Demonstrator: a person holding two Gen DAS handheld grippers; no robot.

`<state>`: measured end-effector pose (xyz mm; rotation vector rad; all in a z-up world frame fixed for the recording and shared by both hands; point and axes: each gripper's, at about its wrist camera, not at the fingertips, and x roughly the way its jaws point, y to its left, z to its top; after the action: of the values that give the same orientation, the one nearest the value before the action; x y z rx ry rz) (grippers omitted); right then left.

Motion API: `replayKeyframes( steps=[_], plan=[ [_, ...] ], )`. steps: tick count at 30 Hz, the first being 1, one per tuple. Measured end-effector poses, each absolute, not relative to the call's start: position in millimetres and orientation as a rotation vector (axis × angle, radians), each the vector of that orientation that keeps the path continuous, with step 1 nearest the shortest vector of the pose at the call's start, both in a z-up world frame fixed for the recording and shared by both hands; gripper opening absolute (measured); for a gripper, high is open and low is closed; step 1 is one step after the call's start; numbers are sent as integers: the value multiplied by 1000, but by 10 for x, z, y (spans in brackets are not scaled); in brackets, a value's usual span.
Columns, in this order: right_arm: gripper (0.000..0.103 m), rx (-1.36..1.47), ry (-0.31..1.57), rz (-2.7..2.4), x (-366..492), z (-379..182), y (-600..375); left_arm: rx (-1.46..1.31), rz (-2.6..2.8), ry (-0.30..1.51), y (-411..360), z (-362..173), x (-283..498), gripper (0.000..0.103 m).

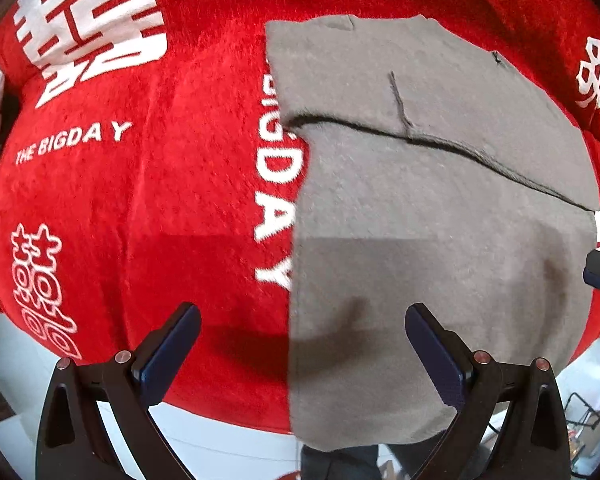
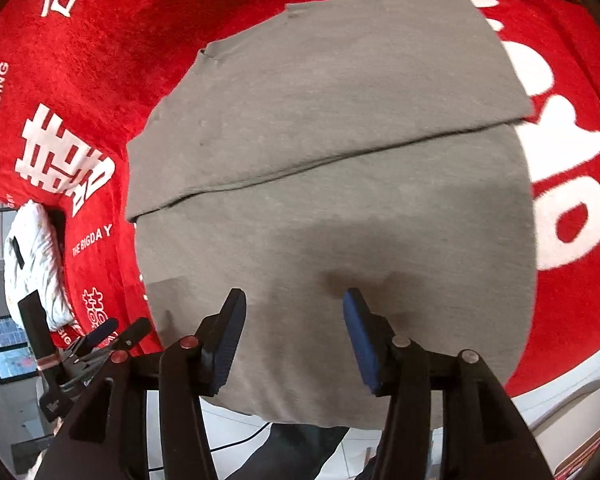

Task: Fold small clothes
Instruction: 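Move both open grippers to the hem edge of the folded sweater, then grasp the sweater hem with both grippers and lift it toward the collar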

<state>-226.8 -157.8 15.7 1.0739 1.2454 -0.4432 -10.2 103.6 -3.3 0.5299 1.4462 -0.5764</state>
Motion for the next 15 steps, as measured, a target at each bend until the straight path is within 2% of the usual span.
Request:
replayKeyframes(
  steps=[2,3,4,7,15],
  plan=[
    [67,1092,1228,-434,-2380,139,-1589,503,-576,1447,1059,-52,-164,102],
    [77,1098,1213,-427,-2457,137,-1596,492,-569,1434,1077,-52,-205,102],
    [82,1099,1196,-421,-2525,143,-1603,496,-554,1427,1091,-59,-252,102],
    [82,1094,1181,-392,-2747,160,-1597,494,-529,1444,1137,-91,-382,102],
    [82,1102,1346,-365,-3480,-175,-1465,500,-483,1527,1411,-275,-712,102]
  ],
)
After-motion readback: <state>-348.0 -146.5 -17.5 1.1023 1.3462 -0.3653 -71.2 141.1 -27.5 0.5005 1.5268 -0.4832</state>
